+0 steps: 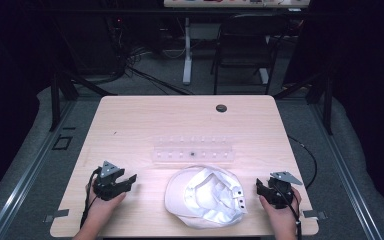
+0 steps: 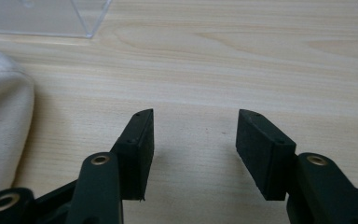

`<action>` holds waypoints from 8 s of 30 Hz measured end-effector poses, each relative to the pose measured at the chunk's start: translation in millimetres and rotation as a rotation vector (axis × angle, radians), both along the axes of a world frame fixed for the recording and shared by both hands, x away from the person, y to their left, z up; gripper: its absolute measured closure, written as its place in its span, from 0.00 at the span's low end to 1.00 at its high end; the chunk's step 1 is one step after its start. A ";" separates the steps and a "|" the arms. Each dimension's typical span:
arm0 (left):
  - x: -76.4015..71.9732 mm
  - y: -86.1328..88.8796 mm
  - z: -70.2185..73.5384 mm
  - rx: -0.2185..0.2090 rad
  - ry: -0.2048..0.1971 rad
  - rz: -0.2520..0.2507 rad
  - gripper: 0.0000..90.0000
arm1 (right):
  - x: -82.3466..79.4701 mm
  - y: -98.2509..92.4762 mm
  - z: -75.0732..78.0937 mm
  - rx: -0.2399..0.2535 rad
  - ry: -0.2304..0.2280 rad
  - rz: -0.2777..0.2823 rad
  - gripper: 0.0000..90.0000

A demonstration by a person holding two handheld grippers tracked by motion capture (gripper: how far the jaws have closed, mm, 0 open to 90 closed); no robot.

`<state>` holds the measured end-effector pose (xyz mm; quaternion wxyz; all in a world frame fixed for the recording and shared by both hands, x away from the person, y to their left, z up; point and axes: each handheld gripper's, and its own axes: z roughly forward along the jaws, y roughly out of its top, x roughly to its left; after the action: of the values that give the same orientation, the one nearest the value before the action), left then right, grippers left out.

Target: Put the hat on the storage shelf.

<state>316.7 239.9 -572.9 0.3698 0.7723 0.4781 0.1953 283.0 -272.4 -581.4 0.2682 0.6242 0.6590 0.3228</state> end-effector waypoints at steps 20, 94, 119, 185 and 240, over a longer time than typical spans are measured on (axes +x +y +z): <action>-2.6 -4.0 2.1 -0.028 0.029 -0.022 0.56 | 0.6 5.7 32.6 0.034 0.185 0.135 0.55; -5.4 -7.7 1.7 -0.009 0.026 -0.033 0.56 | 4.4 53.1 68.1 0.332 0.581 0.335 0.81; -5.6 -7.9 1.7 -0.008 0.026 -0.032 0.56 | 48.2 52.9 121.5 0.025 0.623 0.195 0.90; -5.4 -8.3 1.3 -0.006 0.044 -0.044 0.56 | 85.4 47.7 229.6 0.251 0.797 0.121 0.91; -5.9 -10.8 1.2 -0.004 0.042 -0.051 0.56 | 111.8 37.7 281.5 0.880 0.630 0.268 0.91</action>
<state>310.7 229.1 -571.7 0.3661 0.7874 0.4663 0.1687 394.8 -234.7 -299.9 -0.2710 0.6543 0.5841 0.3965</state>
